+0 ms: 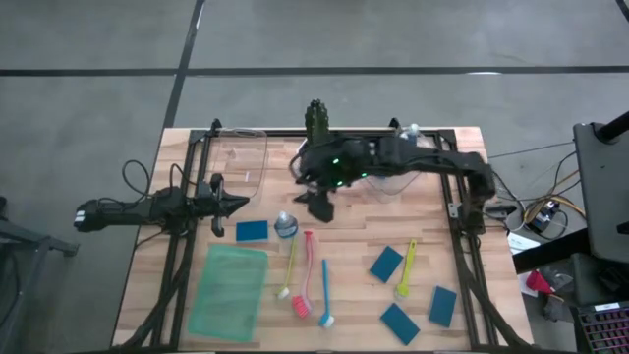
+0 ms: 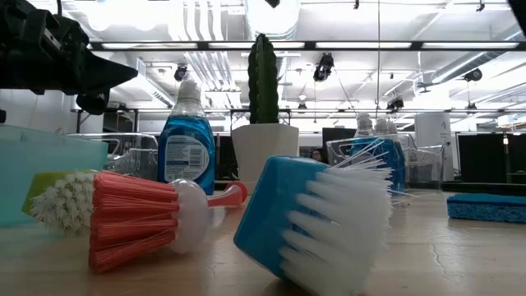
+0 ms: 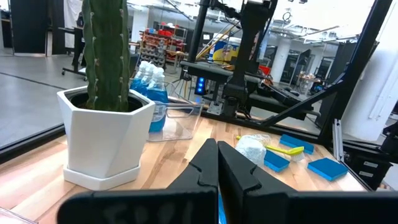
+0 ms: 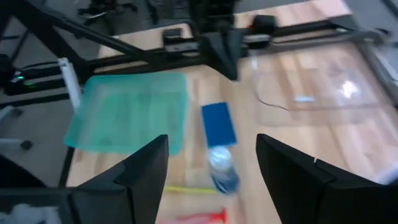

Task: Pick & Place Kitchen Sink Supplies
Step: Put the dishwashing liquid bottle into the right transparent bin

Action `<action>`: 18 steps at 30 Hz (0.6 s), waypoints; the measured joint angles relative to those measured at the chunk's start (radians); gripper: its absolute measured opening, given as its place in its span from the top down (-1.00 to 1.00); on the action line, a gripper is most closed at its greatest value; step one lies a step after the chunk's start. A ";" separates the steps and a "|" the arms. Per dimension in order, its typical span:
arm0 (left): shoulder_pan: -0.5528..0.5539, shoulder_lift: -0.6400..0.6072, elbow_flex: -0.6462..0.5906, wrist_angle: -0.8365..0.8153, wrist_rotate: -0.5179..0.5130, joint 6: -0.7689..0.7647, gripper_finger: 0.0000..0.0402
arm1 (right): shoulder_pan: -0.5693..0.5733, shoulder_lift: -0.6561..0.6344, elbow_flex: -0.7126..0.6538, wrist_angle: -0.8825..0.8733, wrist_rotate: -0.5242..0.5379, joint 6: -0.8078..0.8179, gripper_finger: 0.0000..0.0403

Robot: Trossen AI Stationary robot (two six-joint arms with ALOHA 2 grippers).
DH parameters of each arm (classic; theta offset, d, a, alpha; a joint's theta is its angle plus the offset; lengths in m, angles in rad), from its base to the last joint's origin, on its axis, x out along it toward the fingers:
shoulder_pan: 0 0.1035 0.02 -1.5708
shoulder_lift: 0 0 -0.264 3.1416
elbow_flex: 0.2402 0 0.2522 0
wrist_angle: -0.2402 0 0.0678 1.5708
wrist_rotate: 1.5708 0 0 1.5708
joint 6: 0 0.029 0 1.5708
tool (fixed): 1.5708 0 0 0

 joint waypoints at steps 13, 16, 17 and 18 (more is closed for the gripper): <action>0.000 0.000 0.000 0.000 0.000 0.000 1.00 | 0.039 0.265 0.207 -0.085 -0.088 -0.126 -0.31; 0.001 0.000 0.000 0.000 0.000 0.000 1.00 | 0.036 0.291 0.206 -0.091 -0.085 -0.152 -0.31; 0.001 0.000 0.000 0.000 0.000 0.000 1.00 | 0.034 0.302 0.206 -0.087 -0.084 -0.163 -0.31; 0.001 0.000 0.000 0.000 0.000 0.000 1.00 | 0.032 0.313 0.206 -0.083 -0.084 -0.173 -0.32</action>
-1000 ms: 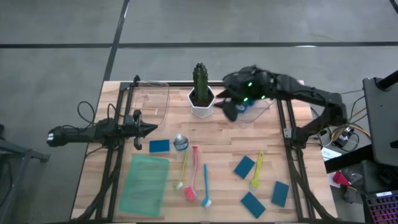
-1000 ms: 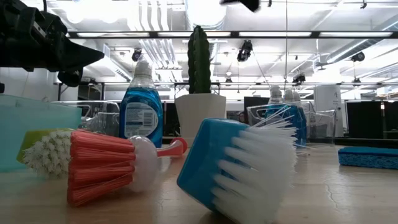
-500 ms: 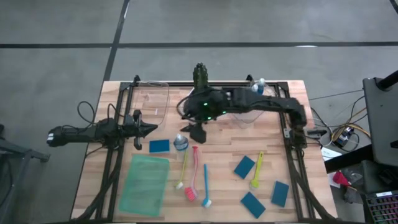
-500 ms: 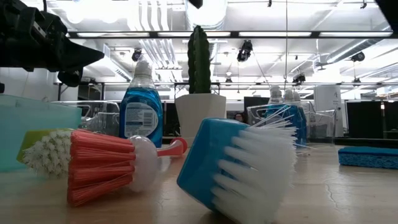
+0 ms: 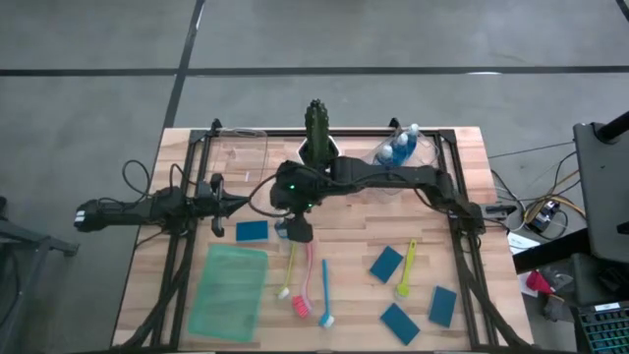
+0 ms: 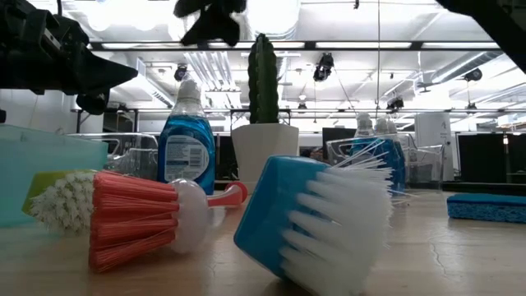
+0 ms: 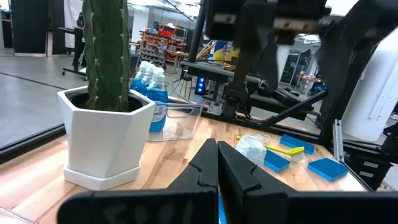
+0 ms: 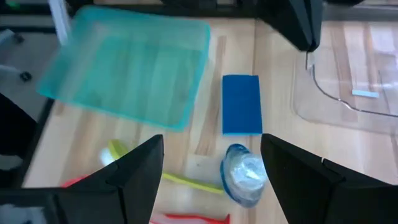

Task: Pick & Place Kitchen Sink Supplies
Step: Put the dishwashing liquid bottle into the right transparent bin

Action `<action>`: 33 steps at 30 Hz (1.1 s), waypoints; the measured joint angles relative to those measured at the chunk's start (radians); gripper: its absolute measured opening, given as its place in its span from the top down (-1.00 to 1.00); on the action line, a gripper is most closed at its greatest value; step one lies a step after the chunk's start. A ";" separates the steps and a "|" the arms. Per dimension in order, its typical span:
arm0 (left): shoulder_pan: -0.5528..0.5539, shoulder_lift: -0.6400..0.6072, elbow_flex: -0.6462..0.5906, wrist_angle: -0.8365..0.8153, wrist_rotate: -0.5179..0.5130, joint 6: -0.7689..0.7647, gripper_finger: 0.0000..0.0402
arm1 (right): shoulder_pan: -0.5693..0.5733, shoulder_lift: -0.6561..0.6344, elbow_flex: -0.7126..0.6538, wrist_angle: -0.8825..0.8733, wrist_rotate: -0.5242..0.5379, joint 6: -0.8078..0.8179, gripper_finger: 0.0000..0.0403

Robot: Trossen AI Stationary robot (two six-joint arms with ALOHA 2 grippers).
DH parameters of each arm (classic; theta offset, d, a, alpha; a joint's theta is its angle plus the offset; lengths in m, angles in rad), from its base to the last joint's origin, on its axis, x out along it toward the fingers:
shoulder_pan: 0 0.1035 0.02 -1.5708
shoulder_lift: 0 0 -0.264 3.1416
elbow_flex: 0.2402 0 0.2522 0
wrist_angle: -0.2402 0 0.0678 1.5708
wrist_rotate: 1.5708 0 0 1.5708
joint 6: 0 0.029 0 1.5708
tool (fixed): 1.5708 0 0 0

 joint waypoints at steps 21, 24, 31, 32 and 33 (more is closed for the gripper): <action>0.000 0.000 0.000 -0.003 0.000 0.000 1.00 | -0.017 0.093 -0.001 -0.031 0.090 -0.100 -0.33; 0.000 0.000 0.000 -0.003 0.000 0.000 1.00 | -0.025 0.093 -0.004 -0.033 0.090 -0.094 -0.31; -0.001 0.000 0.000 -0.003 0.000 0.000 1.00 | -0.036 0.092 -0.041 -0.081 0.079 -0.093 -0.25; -0.001 0.000 0.000 -0.003 0.000 0.000 1.00 | -0.036 0.092 -0.044 -0.074 0.078 -0.094 -0.24; -0.001 0.000 0.000 -0.003 0.000 0.000 1.00 | -0.035 0.092 -0.048 -0.062 0.078 -0.094 -0.23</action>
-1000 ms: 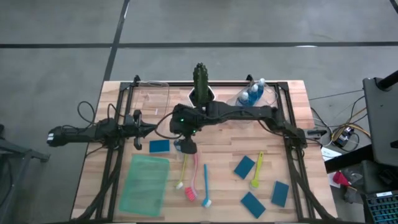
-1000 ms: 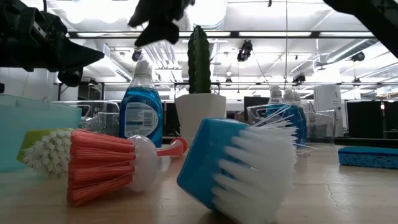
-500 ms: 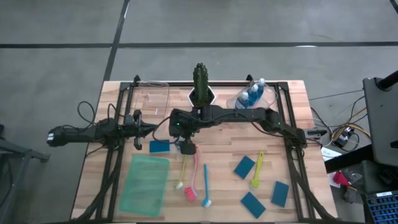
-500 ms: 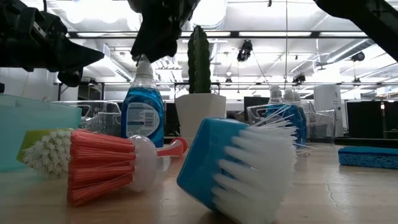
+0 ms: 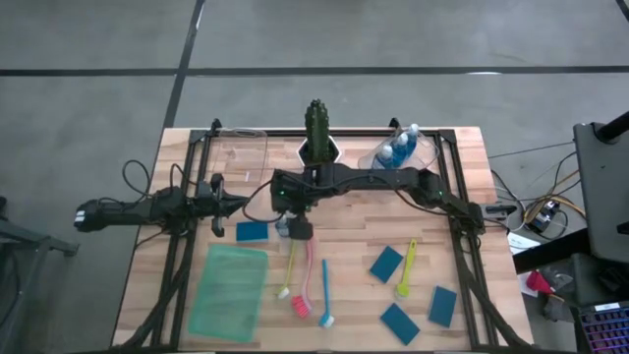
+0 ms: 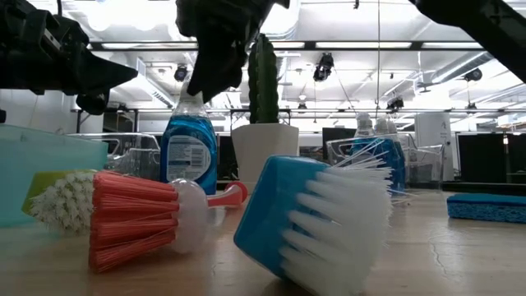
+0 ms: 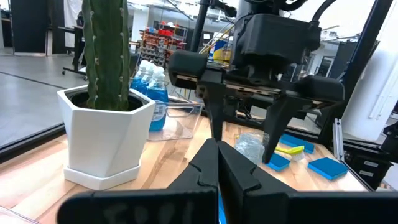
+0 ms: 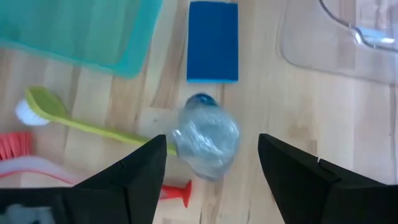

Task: Pick & Place Kitchen Sink Supplies
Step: Put the dishwashing liquid bottle into the right transparent bin

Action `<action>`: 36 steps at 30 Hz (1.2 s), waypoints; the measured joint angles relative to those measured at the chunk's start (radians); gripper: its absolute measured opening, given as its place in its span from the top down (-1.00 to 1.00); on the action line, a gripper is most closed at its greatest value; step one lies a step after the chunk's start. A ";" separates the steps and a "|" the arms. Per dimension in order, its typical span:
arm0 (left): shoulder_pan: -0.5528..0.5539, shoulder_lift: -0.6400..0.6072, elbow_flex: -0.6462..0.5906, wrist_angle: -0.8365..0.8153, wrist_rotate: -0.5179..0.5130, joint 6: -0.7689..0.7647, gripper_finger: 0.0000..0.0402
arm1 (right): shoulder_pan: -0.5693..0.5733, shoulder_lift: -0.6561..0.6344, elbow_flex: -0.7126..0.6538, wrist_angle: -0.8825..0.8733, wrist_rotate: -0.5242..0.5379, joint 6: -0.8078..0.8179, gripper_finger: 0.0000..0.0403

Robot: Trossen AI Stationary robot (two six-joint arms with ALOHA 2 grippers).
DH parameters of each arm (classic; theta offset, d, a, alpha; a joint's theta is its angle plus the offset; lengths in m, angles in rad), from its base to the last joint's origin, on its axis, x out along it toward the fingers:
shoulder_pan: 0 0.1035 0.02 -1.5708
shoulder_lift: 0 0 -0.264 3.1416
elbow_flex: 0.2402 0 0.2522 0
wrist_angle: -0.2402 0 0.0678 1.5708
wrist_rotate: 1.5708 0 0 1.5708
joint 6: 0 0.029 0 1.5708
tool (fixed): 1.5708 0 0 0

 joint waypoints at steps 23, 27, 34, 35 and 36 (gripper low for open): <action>0.001 0.000 0.000 0.000 0.000 0.000 1.00 | 0.002 -0.002 -0.026 0.056 -0.025 0.082 0.30; 0.001 0.000 0.000 0.000 0.000 0.000 1.00 | 0.002 -0.010 -0.023 0.049 -0.027 0.112 0.37; 0.001 0.000 0.000 0.000 0.000 0.000 1.00 | 0.002 -0.045 0.026 -0.002 -0.004 0.162 0.32; 0.001 0.000 0.000 0.000 0.000 0.000 1.00 | 0.002 -0.054 0.033 -0.011 0.000 0.174 0.32; 0.001 0.000 0.000 0.000 0.000 0.000 1.00 | 0.002 -0.062 0.042 -0.026 0.001 0.188 0.32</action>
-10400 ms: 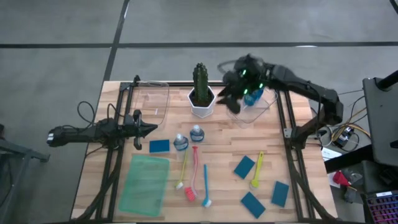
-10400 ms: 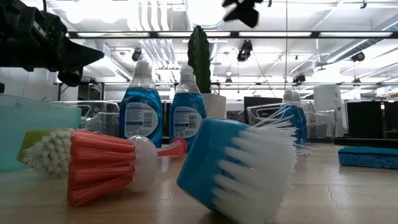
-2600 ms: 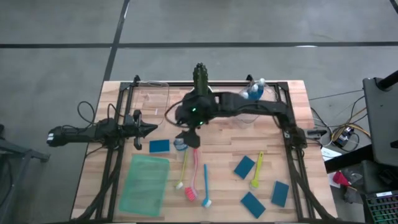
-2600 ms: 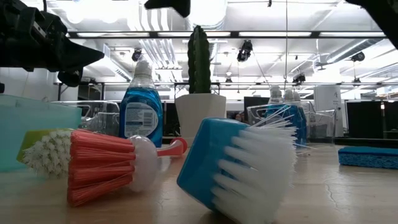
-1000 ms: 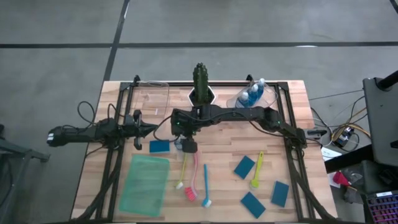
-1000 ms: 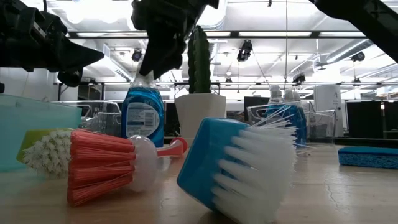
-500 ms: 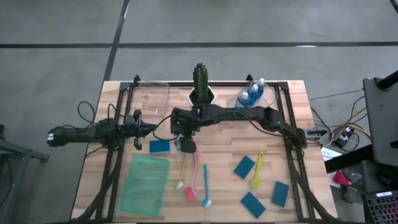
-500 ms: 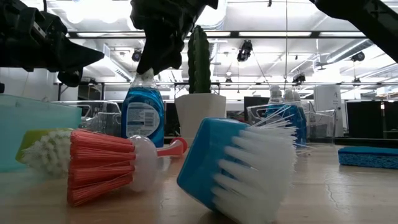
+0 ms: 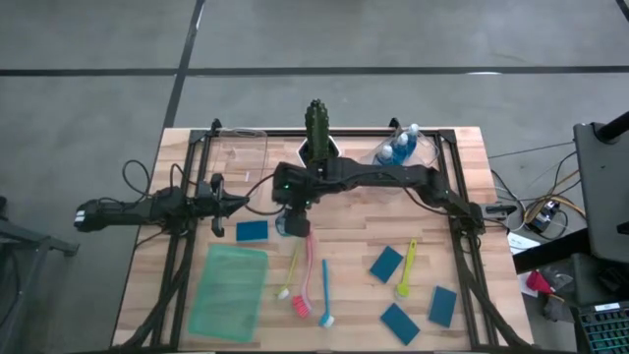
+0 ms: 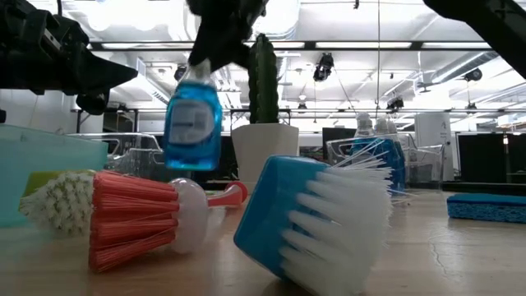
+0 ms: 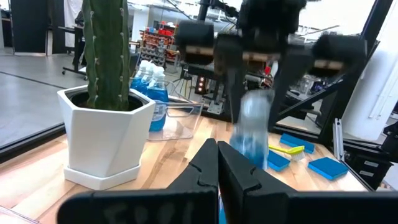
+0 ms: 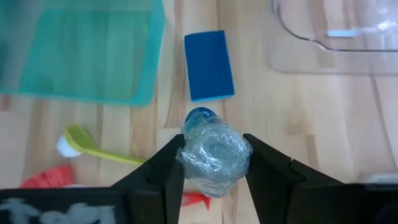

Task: Pick & Place Kitchen Sink Supplies
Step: Put the dishwashing liquid bottle into the right transparent bin

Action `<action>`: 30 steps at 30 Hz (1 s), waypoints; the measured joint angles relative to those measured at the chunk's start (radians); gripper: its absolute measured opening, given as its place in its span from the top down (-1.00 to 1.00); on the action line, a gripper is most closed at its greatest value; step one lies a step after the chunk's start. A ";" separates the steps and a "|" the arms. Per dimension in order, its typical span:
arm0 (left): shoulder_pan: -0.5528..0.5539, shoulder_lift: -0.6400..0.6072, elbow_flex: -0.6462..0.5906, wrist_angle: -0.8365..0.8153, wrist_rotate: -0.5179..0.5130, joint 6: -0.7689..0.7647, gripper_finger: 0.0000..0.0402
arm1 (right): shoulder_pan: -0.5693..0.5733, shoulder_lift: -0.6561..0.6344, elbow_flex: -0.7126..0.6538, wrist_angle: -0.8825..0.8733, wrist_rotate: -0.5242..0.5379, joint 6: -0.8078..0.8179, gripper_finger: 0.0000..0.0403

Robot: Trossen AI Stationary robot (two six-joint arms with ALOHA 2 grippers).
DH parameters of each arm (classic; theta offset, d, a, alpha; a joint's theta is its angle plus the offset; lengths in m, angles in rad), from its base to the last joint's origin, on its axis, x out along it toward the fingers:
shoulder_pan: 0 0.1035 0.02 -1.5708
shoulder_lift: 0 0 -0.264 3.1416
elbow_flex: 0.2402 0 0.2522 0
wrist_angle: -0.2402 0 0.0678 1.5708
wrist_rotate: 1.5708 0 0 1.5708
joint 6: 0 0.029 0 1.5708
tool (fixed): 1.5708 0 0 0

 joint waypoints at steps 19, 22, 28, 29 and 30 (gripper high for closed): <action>-0.001 0.000 0.000 -0.001 0.000 0.000 1.00 | 0.001 -0.342 0.014 -0.482 0.273 0.491 0.32; -0.001 0.000 0.000 -0.001 0.000 0.000 1.00 | 0.000 -0.404 0.011 -0.528 0.398 0.563 0.32; -0.001 0.000 0.000 0.000 0.000 0.000 1.00 | -0.064 -0.493 -0.006 -0.521 0.512 0.638 0.32; -0.001 0.000 0.000 -0.001 0.000 0.000 1.00 | -0.079 -0.501 -0.013 -0.519 0.519 0.642 0.32; -0.001 0.000 0.000 -0.001 0.000 0.000 1.00 | -0.094 -0.508 -0.022 -0.519 0.530 0.647 0.32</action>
